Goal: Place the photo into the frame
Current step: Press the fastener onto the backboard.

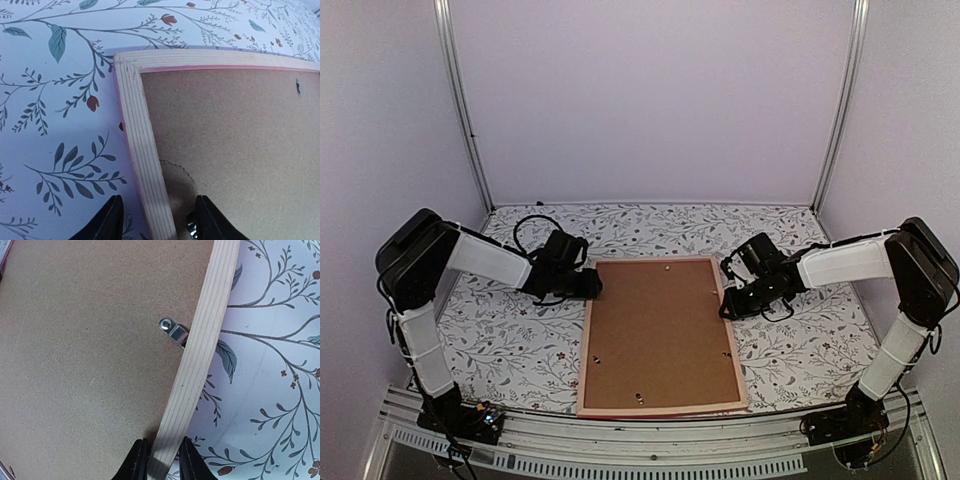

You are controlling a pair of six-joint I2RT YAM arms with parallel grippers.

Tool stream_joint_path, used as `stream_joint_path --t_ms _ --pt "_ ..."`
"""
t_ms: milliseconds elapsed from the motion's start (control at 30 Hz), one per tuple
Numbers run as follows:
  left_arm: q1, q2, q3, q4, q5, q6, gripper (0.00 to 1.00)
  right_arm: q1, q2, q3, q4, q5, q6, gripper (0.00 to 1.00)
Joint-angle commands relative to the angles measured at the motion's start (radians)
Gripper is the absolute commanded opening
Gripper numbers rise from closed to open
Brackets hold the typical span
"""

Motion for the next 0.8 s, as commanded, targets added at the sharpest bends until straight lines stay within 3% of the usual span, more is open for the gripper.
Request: stream_joint_path --t_ms 0,267,767 --pt "-0.024 0.004 -0.019 -0.076 -0.028 0.013 0.51 0.006 0.028 -0.026 -0.009 -0.020 -0.035 0.23" --pt "-0.038 -0.005 -0.028 -0.088 -0.055 0.007 0.50 0.006 0.033 -0.028 -0.004 -0.022 -0.035 0.23" --pt "-0.048 -0.052 -0.096 -0.080 -0.045 -0.029 0.38 0.006 0.035 -0.032 0.000 -0.022 -0.035 0.23"
